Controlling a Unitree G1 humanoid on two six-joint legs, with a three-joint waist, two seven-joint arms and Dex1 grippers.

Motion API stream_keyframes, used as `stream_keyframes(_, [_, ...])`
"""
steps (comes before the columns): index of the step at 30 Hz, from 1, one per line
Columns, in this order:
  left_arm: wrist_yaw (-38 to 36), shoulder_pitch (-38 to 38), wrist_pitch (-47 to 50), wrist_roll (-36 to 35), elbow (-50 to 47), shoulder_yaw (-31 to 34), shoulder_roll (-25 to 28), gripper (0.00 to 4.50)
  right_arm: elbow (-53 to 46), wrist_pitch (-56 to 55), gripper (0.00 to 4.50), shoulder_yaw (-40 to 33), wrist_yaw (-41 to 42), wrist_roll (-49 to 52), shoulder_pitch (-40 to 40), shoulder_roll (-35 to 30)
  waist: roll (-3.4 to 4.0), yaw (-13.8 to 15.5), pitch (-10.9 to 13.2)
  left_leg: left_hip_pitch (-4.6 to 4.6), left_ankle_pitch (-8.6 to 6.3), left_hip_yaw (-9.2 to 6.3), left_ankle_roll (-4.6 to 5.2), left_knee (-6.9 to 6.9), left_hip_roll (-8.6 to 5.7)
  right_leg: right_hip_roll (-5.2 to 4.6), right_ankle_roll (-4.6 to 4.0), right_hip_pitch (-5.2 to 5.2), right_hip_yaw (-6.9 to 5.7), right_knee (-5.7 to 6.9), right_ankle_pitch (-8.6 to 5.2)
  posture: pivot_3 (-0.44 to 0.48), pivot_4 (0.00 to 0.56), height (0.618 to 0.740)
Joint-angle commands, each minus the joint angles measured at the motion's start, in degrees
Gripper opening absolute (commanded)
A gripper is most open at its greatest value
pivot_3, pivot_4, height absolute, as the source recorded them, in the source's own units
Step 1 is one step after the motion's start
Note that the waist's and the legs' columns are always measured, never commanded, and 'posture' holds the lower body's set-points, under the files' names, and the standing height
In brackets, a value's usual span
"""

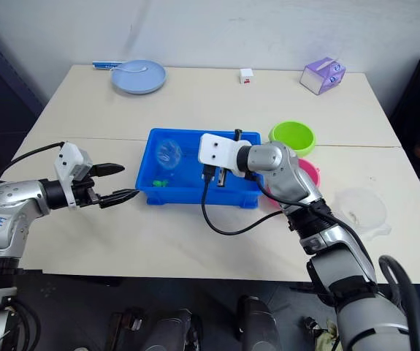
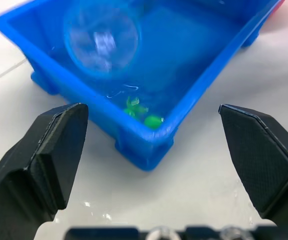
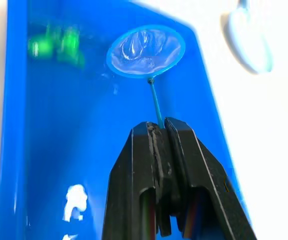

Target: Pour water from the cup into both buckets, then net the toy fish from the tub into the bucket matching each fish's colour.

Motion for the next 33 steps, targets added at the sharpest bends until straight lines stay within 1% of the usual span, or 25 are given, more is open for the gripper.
stream_keyframes(1, [0.1,-0.17,-0.15,-0.84,-1.55,1.88,1.14,4.5,-3.61,0.82,0.8,0.15,0.34,1.18,0.85,1.5,0.0,0.01,0.0,0.0,0.0,0.0,0.0,0.0,0.0,0.0,0.0,0.0,0.0,0.0,0.0,0.0,0.15,0.739])
stream_keyframes(11, [0.2,-0.65,0.13,-0.83,-1.54,1.78,1.24,4.5,-0.63,-4.67,0.8,4.65,0.98,-3.21,1.72,0.95,0.0,-0.12,0.0,0.01,0.0,0.02,0.0,-0.02,-0.01,0.01,-0.01,-0.01,0.0,0.0,0.0,0.0,0.15,0.739])
stream_keyframes(20, [0.44,-0.23,0.36,-0.93,-1.99,2.04,1.31,4.5,-0.12,-6.66,0.8,5.42,2.72,-4.4,1.85,0.15,0.0,-0.12,0.0,0.01,0.0,0.02,0.0,-0.01,-0.01,0.01,-0.01,-0.01,0.01,0.0,-0.01,0.0,0.15,0.739])
stream_keyframes(30, [0.59,-0.67,0.17,-0.81,-1.66,2.08,1.36,4.5,3.91,-10.23,0.8,5.96,0.5,-7.18,-0.19,0.65,0.0,-0.03,0.0,0.0,0.0,0.01,0.0,0.0,-0.01,-0.01,-0.02,0.0,0.0,0.0,-0.01,0.0,0.15,0.739])
stream_keyframes(33, [0.61,-0.84,0.17,-0.83,-1.69,2.01,1.26,4.5,5.06,-10.99,0.8,6.09,-1.79,-9.27,-0.82,0.62,0.0,-0.12,0.0,0.0,0.0,0.01,0.0,-0.01,-0.01,0.0,-0.02,-0.01,0.0,0.0,-0.01,0.0,0.15,0.739])
